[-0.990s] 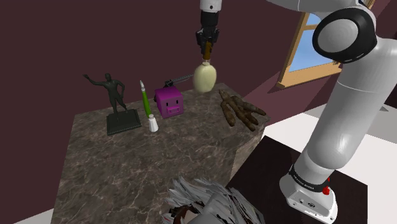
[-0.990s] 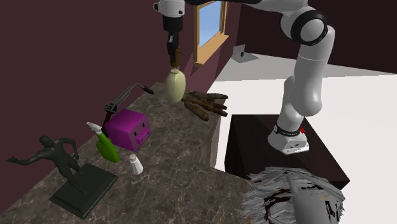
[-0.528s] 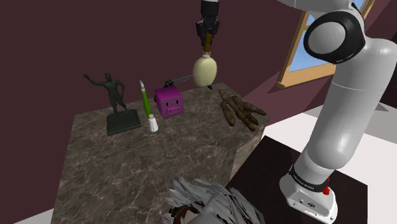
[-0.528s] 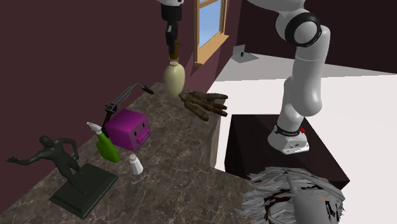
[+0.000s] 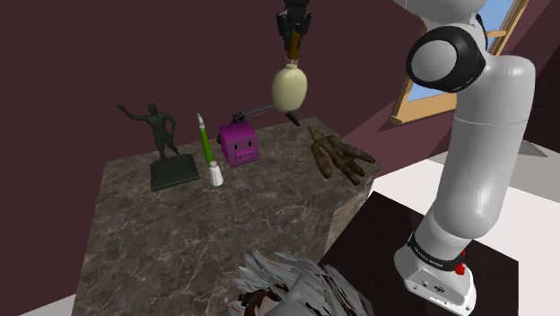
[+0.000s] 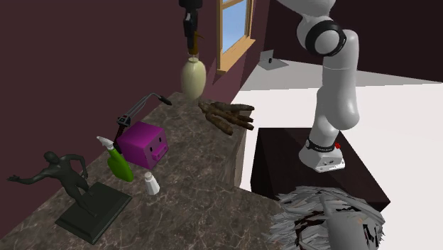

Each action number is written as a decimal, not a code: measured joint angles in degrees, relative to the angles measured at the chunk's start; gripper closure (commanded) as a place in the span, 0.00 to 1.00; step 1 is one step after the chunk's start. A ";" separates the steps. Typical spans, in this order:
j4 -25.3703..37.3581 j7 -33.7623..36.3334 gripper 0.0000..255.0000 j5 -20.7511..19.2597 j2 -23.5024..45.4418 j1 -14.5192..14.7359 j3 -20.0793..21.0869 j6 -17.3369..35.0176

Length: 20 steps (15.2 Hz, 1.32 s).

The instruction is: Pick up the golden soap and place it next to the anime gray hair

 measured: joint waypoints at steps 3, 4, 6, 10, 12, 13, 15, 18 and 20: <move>9.11 0.07 1.00 -0.13 4.26 0.17 0.03 -4.87; 8.17 0.60 1.00 -0.21 3.42 0.59 0.17 -4.83; 1.02 2.45 1.00 -0.34 -1.47 1.91 0.75 -2.61; -9.22 6.53 1.00 -0.53 -8.78 4.46 2.29 0.31; -12.59 8.88 1.00 -0.56 -11.70 5.77 3.31 0.77; -15.33 10.43 1.00 -0.54 -13.50 6.60 4.02 1.70; -19.59 12.72 1.00 -0.38 -16.79 7.72 5.10 2.65; -23.52 16.40 1.00 -0.02 -20.61 9.42 6.98 2.78; -26.85 18.83 1.00 0.34 -23.00 10.48 8.27 3.67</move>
